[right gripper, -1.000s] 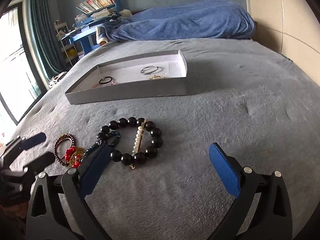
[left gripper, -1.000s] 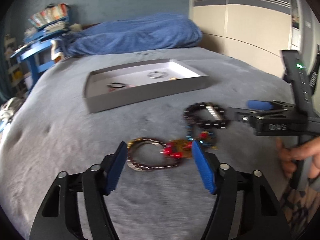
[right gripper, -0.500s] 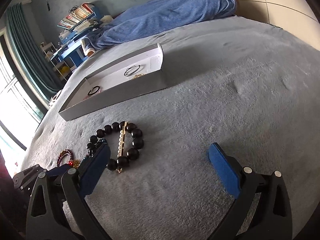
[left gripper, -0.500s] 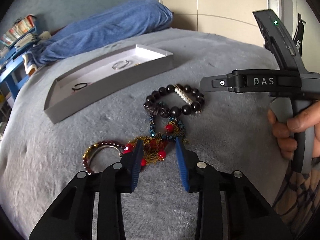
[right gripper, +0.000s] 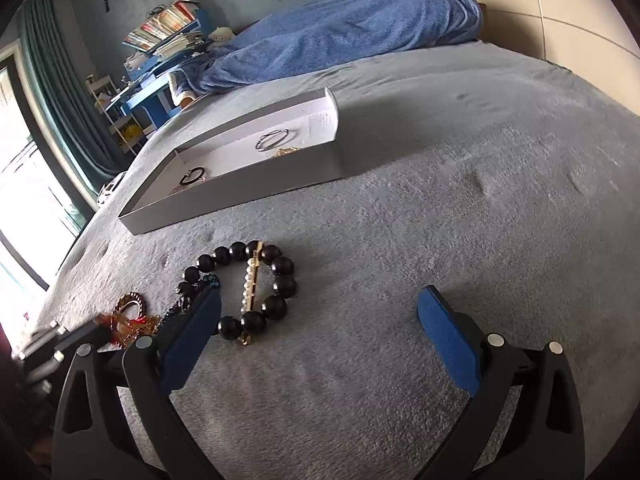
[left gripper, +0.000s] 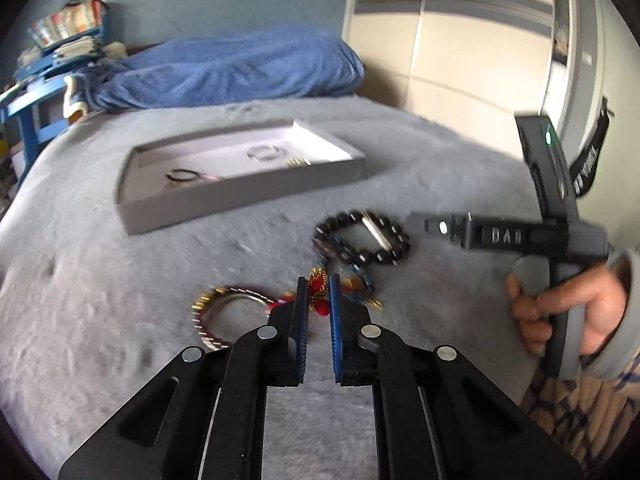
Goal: Organize jewelry
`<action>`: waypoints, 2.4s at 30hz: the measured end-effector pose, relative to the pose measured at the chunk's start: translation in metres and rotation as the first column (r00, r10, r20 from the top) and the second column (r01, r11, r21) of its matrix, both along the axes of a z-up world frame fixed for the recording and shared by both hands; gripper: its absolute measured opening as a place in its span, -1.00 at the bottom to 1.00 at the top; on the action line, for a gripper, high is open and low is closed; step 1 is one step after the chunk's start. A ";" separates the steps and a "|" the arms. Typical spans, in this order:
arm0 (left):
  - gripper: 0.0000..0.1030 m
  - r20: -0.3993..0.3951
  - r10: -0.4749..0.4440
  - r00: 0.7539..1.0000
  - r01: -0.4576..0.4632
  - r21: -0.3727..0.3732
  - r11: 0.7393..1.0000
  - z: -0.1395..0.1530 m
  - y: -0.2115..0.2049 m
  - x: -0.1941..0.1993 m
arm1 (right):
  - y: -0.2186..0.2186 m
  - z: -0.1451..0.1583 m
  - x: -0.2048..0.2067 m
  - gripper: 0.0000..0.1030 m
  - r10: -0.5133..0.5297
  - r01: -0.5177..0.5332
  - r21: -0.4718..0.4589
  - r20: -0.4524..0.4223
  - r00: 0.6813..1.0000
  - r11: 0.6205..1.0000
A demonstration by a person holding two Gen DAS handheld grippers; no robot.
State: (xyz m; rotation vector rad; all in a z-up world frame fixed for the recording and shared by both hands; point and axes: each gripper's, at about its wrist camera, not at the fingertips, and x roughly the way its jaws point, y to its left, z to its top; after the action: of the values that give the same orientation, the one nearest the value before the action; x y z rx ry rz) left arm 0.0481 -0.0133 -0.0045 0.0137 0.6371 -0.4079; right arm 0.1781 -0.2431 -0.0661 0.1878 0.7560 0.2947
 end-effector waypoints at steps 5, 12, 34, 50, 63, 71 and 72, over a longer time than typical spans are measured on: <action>-0.79 0.043 0.095 0.995 -0.092 -0.077 0.993 0.019 0.035 -0.001 | 0.013 0.004 -0.005 0.82 0.048 -0.047 -0.050 0.037 0.998 0.998; -0.79 0.032 0.191 0.981 -0.188 -0.066 0.980 0.019 0.061 0.006 | 0.024 0.003 -0.005 0.44 0.089 -0.085 -0.085 0.041 0.995 0.993; -0.52 -0.137 0.233 0.963 -0.237 -0.018 0.971 -0.020 0.068 0.025 | 0.065 -0.008 0.026 -0.65 0.180 -0.189 -0.167 -0.066 0.981 0.968; -0.04 -0.082 0.171 0.982 -0.175 -0.042 0.984 -0.011 0.060 0.012 | 0.031 0.025 0.001 -0.89 0.150 -0.160 0.060 0.146 0.978 0.985; -0.53 -0.130 0.155 0.979 -0.147 0.069 0.987 -0.021 0.037 0.023 | 0.031 0.019 0.002 -0.89 0.139 -0.145 0.040 0.116 0.983 0.989; -1.00 -0.072 0.184 0.980 -0.189 -0.062 0.980 0.001 0.055 0.015 | 0.028 0.022 0.000 -0.89 0.134 -0.141 0.046 0.124 0.983 0.989; -1.00 -0.064 0.189 0.980 -0.194 -0.088 0.977 0.005 0.059 0.015 | 0.028 0.022 0.000 -0.89 0.133 -0.140 0.046 0.126 0.983 0.989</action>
State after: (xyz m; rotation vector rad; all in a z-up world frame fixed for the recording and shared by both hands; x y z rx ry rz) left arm 0.0629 0.0457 0.0008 -0.1483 0.6672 -0.2520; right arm 0.1781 -0.2152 -0.0439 0.1678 0.6405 0.4536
